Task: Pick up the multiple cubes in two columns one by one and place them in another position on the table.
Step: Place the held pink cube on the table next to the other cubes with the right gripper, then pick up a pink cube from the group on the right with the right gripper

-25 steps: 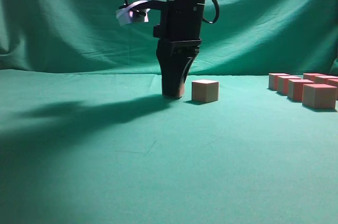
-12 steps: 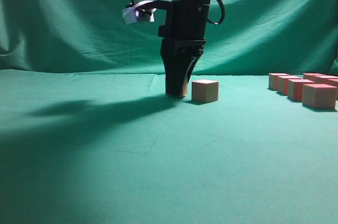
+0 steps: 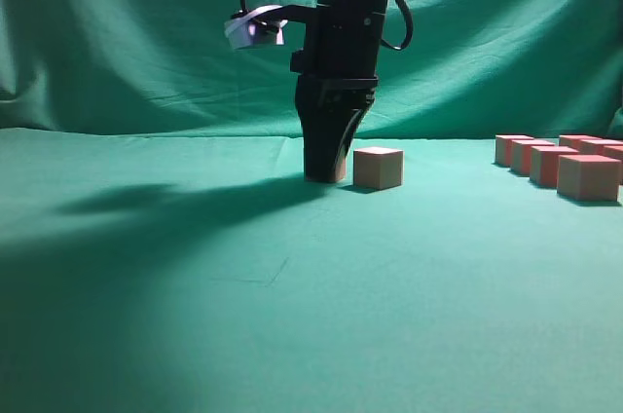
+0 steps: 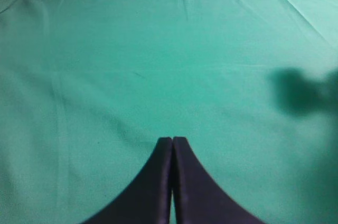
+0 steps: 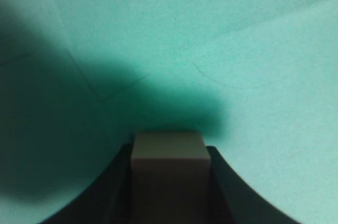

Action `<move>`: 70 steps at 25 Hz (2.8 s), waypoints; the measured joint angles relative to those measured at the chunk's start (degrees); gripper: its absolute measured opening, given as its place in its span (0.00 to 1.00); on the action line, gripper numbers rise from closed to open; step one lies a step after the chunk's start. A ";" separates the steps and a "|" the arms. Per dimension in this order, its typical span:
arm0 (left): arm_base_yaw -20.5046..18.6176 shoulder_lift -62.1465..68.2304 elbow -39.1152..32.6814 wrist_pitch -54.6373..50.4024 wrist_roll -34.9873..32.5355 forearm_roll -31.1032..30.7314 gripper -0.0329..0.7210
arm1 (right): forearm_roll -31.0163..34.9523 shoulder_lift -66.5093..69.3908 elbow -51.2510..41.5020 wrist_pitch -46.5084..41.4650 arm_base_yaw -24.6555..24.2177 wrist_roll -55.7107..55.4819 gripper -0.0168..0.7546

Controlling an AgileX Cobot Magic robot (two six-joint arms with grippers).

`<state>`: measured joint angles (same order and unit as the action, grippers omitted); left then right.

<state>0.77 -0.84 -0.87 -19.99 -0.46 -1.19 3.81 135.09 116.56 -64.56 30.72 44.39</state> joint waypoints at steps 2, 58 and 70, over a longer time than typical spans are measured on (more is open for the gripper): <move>0.00 0.00 0.00 0.00 0.00 0.00 0.04 | 0.14 0.00 0.10 0.00 0.00 0.00 0.36; 0.00 0.00 0.00 0.00 0.00 0.00 0.04 | -16.51 -48.11 -31.02 -7.38 -4.06 -54.18 0.70; 0.00 0.00 0.00 0.00 0.00 0.00 0.04 | -8.35 -43.10 -49.46 9.55 -15.54 -59.14 0.70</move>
<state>0.77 -0.84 -0.87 -19.99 -0.46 -1.19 -4.55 91.99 67.10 -55.01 15.17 -14.75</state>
